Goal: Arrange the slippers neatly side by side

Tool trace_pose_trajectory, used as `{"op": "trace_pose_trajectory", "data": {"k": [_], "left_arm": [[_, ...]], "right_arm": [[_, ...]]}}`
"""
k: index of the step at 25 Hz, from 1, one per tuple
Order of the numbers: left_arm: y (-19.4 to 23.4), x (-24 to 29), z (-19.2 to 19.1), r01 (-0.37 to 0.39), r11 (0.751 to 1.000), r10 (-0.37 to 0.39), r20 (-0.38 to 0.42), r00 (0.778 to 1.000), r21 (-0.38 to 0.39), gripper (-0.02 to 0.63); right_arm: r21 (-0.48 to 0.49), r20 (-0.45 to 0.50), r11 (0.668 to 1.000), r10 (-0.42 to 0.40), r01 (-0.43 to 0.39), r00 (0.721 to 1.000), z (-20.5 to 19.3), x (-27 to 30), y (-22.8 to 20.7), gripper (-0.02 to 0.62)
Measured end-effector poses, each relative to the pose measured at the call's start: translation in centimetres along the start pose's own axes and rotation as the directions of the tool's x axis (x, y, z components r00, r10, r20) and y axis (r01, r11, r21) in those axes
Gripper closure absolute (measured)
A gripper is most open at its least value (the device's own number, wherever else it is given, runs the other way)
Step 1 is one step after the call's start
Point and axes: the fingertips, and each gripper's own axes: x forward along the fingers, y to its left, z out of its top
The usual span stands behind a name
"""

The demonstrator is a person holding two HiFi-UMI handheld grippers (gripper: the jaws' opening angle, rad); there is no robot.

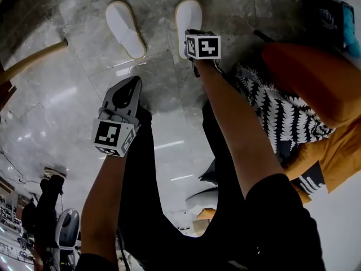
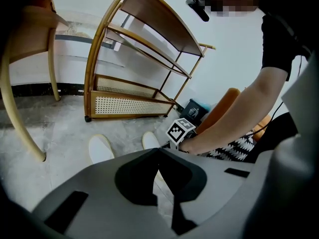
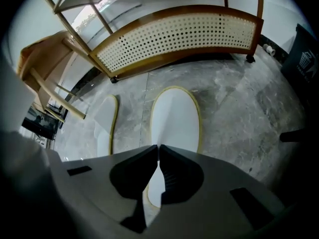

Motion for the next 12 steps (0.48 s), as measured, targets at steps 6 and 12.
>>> {"op": "trace_pose_trajectory", "data": {"k": [6, 12], "left_arm": [[-0.3, 0.4, -1.0, 0.001, 1.0, -0.002, -0.019, 1.0, -0.02, 0.591], [-1.6, 1.7, 0.7, 0.025, 1.0, -0.025, 0.007, 1.0, -0.01, 0.591]], "right_arm": [[-0.002, -0.031, 1.0, 0.027, -0.027, 0.999, -0.2, 0.8, 0.2, 0.555], [0.009, -0.043, 1.0, 0.015, -0.014, 0.999, -0.5, 1.0, -0.7, 0.552]]}}
